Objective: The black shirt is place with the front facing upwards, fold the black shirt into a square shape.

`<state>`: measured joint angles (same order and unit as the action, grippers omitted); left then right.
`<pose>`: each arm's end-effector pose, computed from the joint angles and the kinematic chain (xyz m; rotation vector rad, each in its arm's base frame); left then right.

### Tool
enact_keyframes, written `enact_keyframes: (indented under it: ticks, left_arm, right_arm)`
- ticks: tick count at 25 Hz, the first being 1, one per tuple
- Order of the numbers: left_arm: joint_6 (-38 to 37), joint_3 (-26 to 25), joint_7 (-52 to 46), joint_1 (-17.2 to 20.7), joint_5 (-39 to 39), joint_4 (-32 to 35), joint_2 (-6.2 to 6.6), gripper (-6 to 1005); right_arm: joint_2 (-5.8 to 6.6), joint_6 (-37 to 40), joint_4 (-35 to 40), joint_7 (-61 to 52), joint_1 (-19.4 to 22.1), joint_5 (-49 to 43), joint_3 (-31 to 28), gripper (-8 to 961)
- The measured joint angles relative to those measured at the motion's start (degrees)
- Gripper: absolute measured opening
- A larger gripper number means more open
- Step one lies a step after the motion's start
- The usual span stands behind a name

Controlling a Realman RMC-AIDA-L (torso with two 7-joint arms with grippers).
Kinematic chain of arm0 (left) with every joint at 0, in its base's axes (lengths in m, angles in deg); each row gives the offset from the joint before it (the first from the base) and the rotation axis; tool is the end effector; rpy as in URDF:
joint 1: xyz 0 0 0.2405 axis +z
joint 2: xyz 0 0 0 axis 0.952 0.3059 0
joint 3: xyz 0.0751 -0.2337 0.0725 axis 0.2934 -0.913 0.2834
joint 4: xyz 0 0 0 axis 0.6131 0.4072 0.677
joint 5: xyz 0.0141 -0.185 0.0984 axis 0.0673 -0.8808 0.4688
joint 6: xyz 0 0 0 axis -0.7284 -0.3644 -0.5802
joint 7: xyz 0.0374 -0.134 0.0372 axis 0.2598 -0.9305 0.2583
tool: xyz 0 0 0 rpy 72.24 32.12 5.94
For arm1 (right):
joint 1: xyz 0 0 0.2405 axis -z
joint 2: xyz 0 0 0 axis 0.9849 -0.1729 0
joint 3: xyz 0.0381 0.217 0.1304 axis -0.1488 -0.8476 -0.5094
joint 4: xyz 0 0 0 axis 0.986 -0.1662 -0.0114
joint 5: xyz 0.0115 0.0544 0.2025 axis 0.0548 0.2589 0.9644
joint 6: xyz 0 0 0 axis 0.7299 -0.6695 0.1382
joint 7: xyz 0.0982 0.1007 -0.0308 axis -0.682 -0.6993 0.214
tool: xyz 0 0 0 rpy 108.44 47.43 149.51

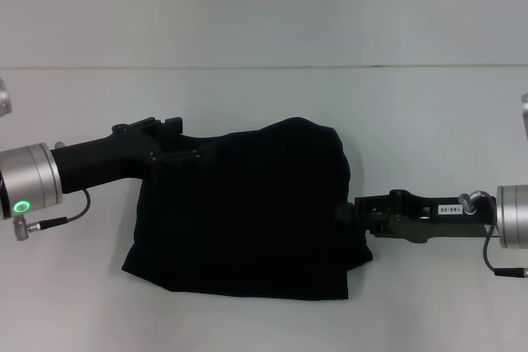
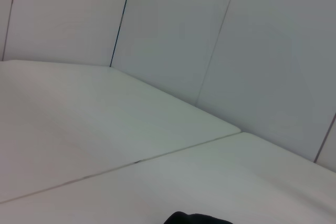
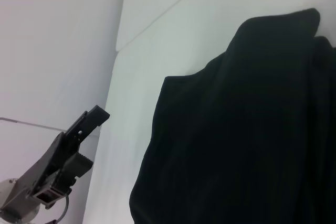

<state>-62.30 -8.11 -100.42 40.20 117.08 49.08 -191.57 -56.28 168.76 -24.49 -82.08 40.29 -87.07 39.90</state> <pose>-0.2709 0.3591 0.0069 -2.4831 -0.7735 -0.7674 0.2615 0.3484 -0.0392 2.2947 -2.0454 -0.6336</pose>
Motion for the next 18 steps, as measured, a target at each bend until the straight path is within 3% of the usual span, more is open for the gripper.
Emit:
enact_keyframes:
  ticks: [11,18]
  left_arm:
    - [0.0,0.0,0.2,-0.1,0.0,0.0,0.00,920]
    - [0.0,0.4,0.3,-0.2,0.0,0.0,-0.07,920]
  right_arm:
    - [-0.08,-0.8,-2.6,-0.3,0.0,-0.1,0.2,468]
    - [-0.70,-1.9,-2.8,-0.3,0.5,0.2,-0.3,364]
